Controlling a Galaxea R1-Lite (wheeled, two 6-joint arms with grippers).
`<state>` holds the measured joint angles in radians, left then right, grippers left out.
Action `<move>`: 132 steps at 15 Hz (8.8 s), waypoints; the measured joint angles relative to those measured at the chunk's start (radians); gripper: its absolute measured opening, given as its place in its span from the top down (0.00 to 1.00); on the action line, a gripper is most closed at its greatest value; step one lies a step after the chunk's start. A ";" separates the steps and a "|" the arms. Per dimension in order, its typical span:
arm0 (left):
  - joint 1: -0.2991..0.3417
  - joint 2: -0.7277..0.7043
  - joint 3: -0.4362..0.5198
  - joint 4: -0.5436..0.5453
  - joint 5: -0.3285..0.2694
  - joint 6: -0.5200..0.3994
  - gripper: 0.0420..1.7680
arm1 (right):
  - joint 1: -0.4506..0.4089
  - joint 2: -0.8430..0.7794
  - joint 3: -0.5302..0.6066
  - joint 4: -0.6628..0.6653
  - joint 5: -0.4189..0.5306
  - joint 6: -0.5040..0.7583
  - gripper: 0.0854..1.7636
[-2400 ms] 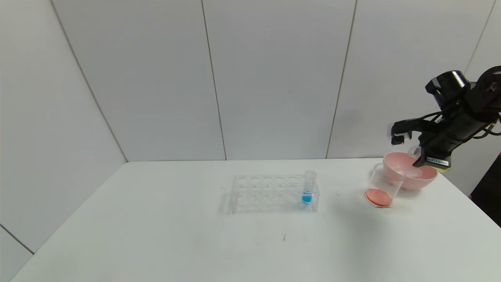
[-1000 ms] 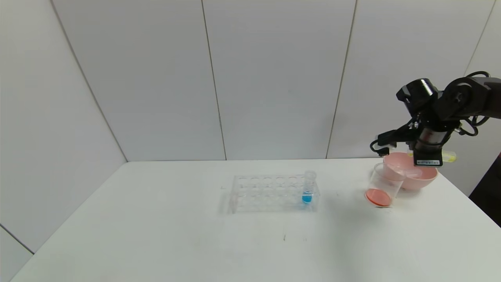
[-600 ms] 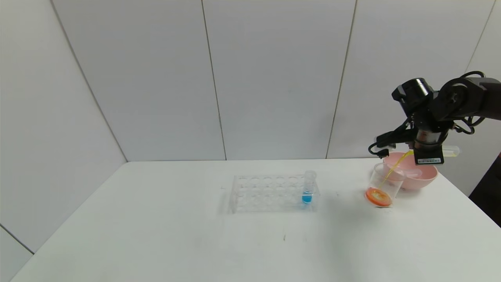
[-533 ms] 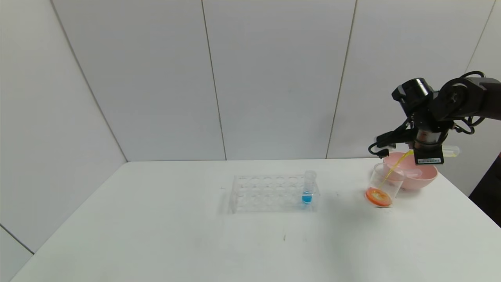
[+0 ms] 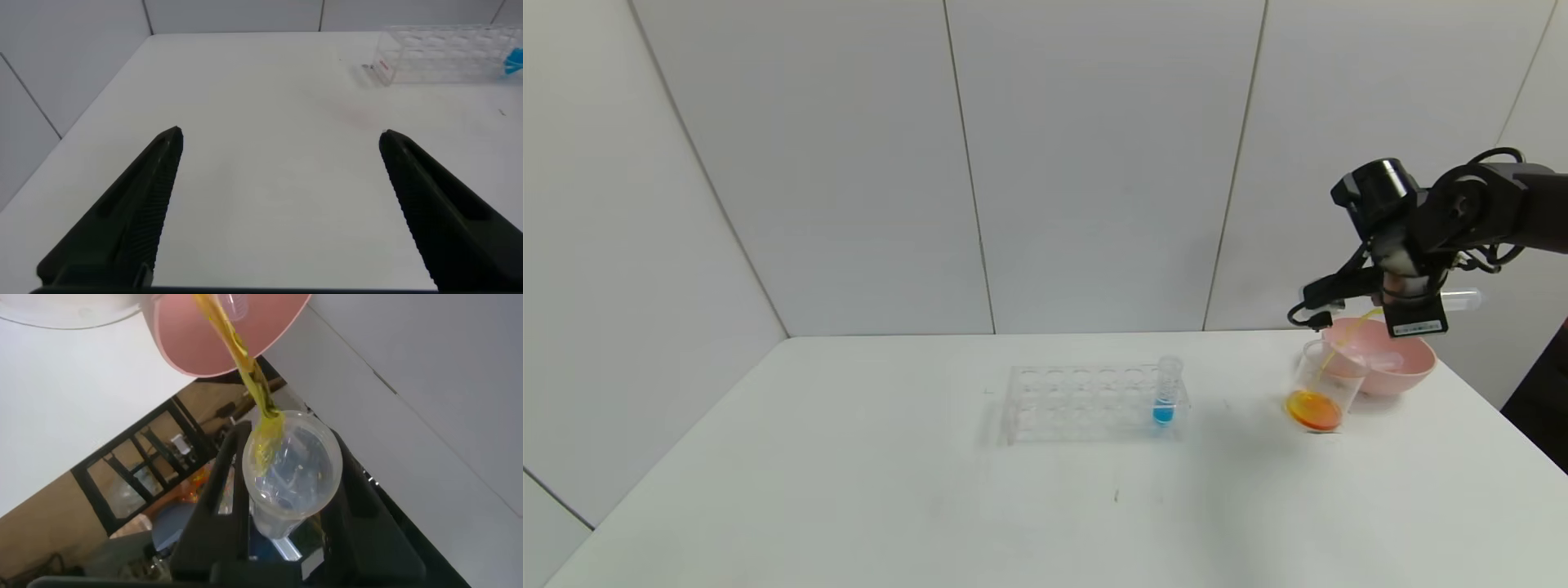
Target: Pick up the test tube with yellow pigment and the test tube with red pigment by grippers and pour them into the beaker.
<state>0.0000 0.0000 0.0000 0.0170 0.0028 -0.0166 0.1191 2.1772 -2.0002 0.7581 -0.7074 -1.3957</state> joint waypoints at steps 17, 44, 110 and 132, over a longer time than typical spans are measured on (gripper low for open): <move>0.000 0.000 0.000 0.000 0.000 0.000 0.03 | 0.021 0.000 0.000 -0.066 -0.070 -0.107 0.72; 0.000 0.000 0.000 0.000 0.000 0.000 0.03 | -0.189 -0.254 0.578 -0.954 0.678 1.256 0.72; 0.000 0.000 0.000 0.000 0.000 0.000 0.03 | -0.064 -1.503 1.508 -1.043 0.494 1.341 0.04; 0.000 0.000 0.000 0.000 0.000 0.000 0.03 | -0.109 -2.177 1.998 -0.754 0.707 1.353 0.04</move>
<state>0.0000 0.0000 0.0000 0.0170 0.0028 -0.0162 0.0104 0.0000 -0.0023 0.0043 0.0000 -0.0430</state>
